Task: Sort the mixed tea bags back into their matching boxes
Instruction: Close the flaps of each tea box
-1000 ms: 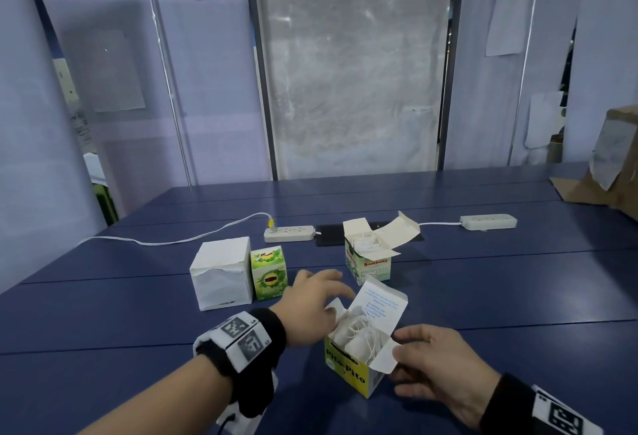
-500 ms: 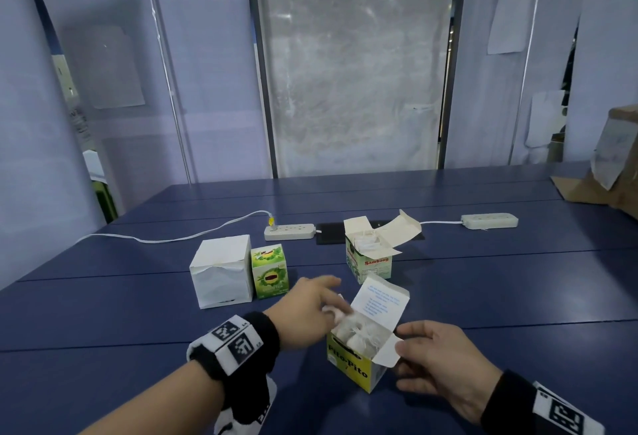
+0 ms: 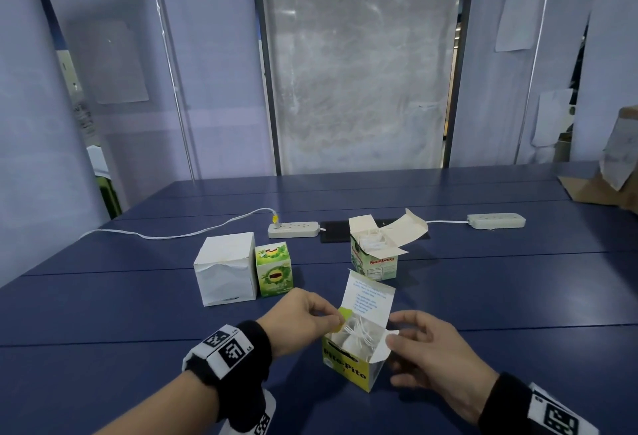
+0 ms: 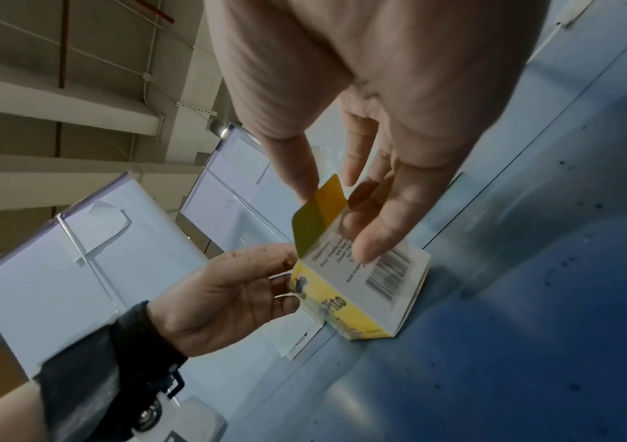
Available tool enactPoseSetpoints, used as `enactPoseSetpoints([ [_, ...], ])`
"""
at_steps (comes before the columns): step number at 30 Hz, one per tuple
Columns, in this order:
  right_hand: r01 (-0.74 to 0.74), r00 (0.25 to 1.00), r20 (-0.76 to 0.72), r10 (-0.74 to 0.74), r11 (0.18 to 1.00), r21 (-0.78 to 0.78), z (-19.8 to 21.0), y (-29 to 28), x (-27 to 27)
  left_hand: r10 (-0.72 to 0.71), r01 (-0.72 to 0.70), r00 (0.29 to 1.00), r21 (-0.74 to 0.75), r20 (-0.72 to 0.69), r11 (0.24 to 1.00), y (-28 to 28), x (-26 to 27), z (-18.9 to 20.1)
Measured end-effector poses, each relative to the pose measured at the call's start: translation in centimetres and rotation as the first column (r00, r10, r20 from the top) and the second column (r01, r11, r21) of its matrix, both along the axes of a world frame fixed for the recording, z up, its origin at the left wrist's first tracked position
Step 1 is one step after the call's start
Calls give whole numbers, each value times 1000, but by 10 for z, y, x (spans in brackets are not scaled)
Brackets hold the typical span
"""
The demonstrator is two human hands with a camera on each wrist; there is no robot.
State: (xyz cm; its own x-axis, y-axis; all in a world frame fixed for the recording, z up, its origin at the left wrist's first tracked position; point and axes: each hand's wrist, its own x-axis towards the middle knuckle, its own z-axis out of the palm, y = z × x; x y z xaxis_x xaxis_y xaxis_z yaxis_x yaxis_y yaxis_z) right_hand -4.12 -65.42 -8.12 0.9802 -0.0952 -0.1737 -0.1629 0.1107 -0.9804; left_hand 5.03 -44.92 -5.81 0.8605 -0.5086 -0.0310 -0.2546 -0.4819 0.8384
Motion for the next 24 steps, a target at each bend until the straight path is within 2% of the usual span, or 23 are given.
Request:
enactPoseSetpoints([
  [3,-25,999,36,27,998,-50,0,0,2,21,-21,1000,-3,21,1000,1,3,-1],
  [6,-31,999,42,33,999,-33,1,6,4,32,-39,996,-88,-82,995,1,5,-3],
  [9,-51,997,52,52,999,-14,2,14,4,-61,37,985,-148,-164,988,2,4,-5],
  [14,7,998,59,0,993,-122,0,19,7,-161,136,980,-199,-117,970,2,-1,-6],
  [21,41,997,67,-31,988,-152,3,17,6,-242,100,917,-401,-319,910,12,-7,-2],
  [24,-3,998,57,7,998,-62,7,12,2,-150,24,938,-372,-313,928,13,-6,0],
])
